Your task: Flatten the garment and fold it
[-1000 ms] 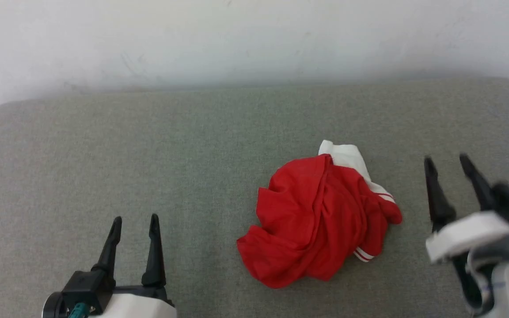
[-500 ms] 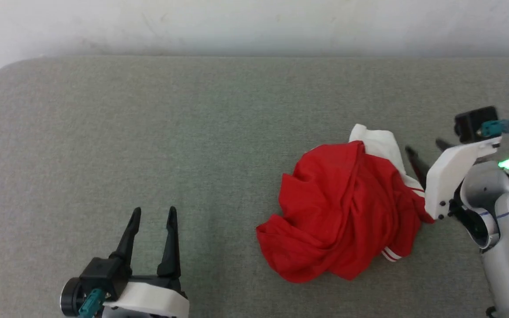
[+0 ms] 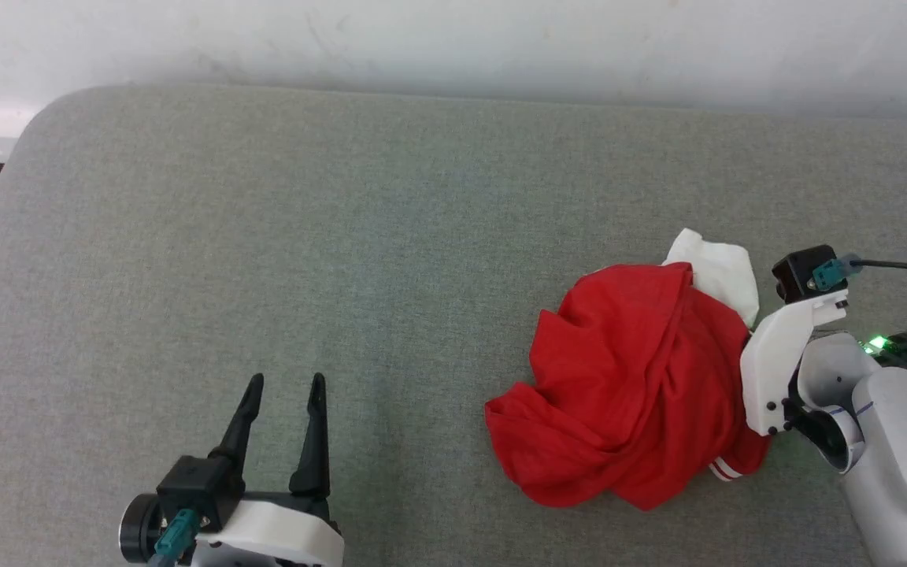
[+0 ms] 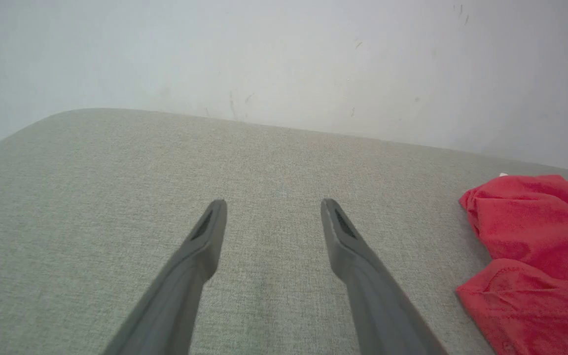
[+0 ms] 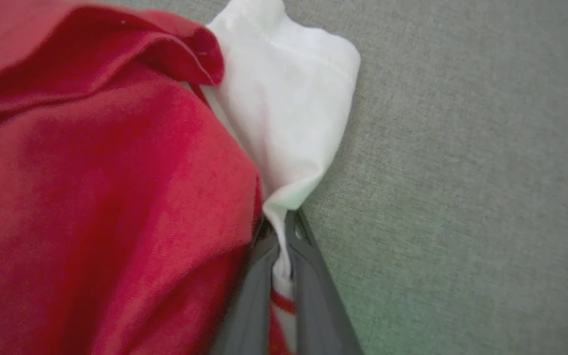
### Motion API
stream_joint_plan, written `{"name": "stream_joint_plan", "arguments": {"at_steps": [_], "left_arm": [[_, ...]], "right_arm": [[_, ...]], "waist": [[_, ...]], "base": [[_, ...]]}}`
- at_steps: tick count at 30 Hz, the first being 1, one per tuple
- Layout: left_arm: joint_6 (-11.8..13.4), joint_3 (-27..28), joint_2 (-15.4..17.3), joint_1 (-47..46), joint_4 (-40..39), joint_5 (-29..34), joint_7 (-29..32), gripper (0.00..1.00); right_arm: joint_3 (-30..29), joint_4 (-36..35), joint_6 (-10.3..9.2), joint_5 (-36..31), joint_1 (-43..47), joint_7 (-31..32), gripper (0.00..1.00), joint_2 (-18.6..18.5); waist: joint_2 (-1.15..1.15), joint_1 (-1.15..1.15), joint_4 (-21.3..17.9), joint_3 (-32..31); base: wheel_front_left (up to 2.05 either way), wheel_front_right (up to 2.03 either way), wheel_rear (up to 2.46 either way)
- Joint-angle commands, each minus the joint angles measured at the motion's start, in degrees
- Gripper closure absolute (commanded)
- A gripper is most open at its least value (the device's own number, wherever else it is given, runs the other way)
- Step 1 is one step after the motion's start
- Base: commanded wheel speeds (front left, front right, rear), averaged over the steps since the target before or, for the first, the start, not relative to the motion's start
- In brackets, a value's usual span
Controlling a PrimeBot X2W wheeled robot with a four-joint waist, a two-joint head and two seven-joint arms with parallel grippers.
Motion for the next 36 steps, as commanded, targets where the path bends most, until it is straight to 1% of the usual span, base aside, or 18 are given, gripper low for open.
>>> {"name": "stream_joint_plan", "arguments": {"at_steps": [1,5,7,9,11,12,15,17,19,22,25,27,28,29,32,34,36], "left_arm": [[-0.13,0.40,-0.30,-0.01,0.23,0.48,-0.27,0.00],[-0.02,0.87,-0.39,1.08,0.55,0.78,-0.27,0.00],[0.16,1.09,-0.43,1.88,0.74,0.85,-0.27,0.00],[0.29,1.17,-0.46,2.64,0.93,0.91,-0.27,0.00],[0.41,1.20,-0.49,3.37,1.04,0.90,-0.27,0.00],[0.41,1.20,-0.49,3.37,1.04,0.90,-0.27,0.00],[0.67,1.37,-0.52,4.48,0.78,0.87,-0.27,0.00],[0.62,1.46,-0.53,4.97,0.48,1.03,-0.27,0.00],[0.52,1.57,-0.49,5.04,0.29,1.33,-0.27,0.00],[0.24,1.85,-0.36,4.80,0.01,1.58,-0.27,0.00],[0.16,2.39,-0.19,4.62,-0.04,1.62,-0.27,0.00],[0.12,2.64,-0.07,4.63,0.09,1.68,-0.27,0.00],[0.10,2.71,-0.02,4.64,0.21,1.74,-0.27,0.00],[0.09,2.75,-0.02,4.65,0.32,1.79,-0.27,0.00],[0.13,2.80,-0.05,4.52,0.57,1.83,-0.27,0.00],[0.15,2.74,-0.09,4.44,0.56,1.79,-0.27,0.00],[0.24,2.69,-0.14,4.39,0.45,1.71,-0.27,0.00]], "right_arm": [[0.17,1.21,-0.13,-0.63,0.21,-1.30,1.00,-0.19],[-0.41,-1.15,-0.13,-0.52,-2.11,-7.48,1.00,-0.58],[-1.45,-3.02,-0.13,-0.08,-3.17,-9.95,1.00,-1.35],[-3.55,-5.23,-0.13,0.47,-3.36,-11.69,1.00,-2.61],[-6.98,-7.96,-0.13,0.67,-2.13,-12.64,1.00,-4.10],[-6.98,-7.96,-0.13,0.67,-2.13,-12.64,1.00,-4.10],[-14.01,-12.85,-0.13,-0.30,3.23,-12.80,1.00,-5.76],[-19.86,-15.93,-0.13,-1.26,8.93,-12.35,1.00,-5.54],[-25.85,-18.43,-0.13,-1.97,15.22,-12.23,1.00,-3.84],[-33.25,-20.50,-0.13,-3.70,24.70,-12.58,1.00,0.83],[-36.13,-21.20,-0.13,-5.71,31.25,-12.96,1.00,6.47],[-36.54,-20.85,-0.13,-6.56,33.06,-13.64,1.00,9.05],[-36.49,-20.63,-0.13,-6.90,33.28,-13.97,0.81,9.81],[-36.04,-20.71,-0.13,-6.95,33.11,-14.50,0.00,10.31],[-34.67,-22.72,-0.13,-7.49,31.26,-15.87,0.00,10.75],[-33.22,-25.79,-0.13,-7.71,29.23,-16.37,0.00,10.37],[-30.59,-29.25,-0.13,-6.69,26.99,-15.66,0.00,9.74]], "waist": [[0.00,0.00,-0.71,-1.01],[0.00,0.00,-2.59,-3.39],[0.00,0.00,-3.69,-4.95],[0.00,0.00,-4.54,-6.60],[0.00,0.00,-5.18,-7.91],[0.00,0.00,-5.18,-7.91],[0.00,0.00,-5.92,-8.95],[0.00,0.00,-6.19,-8.80],[0.00,0.00,-6.25,-8.11],[0.00,0.00,-6.09,-7.04],[0.00,0.00,-6.32,-6.35],[0.00,0.00,-6.66,-6.17],[0.00,0.00,-6.87,-6.24],[0.00,0.00,-7.03,-6.35],[0.00,0.00,-7.32,-6.83],[0.00,0.00,-7.33,-7.14],[0.00,0.00,-7.22,-7.26]], "base": [[0.00,0.00,0.00],[0.00,0.00,0.00],[0.00,0.00,0.00],[0.00,0.00,0.00],[0.00,0.00,0.00],[0.00,0.00,0.00],[0.00,0.00,0.00],[0.00,0.00,0.00],[0.00,0.00,0.00],[0.00,0.00,0.00],[0.00,0.00,0.00],[0.00,0.00,0.00],[0.00,0.00,0.00],[0.00,0.00,0.00],[0.00,0.00,0.00],[0.00,0.00,0.00],[0.00,0.00,0.00]]}}
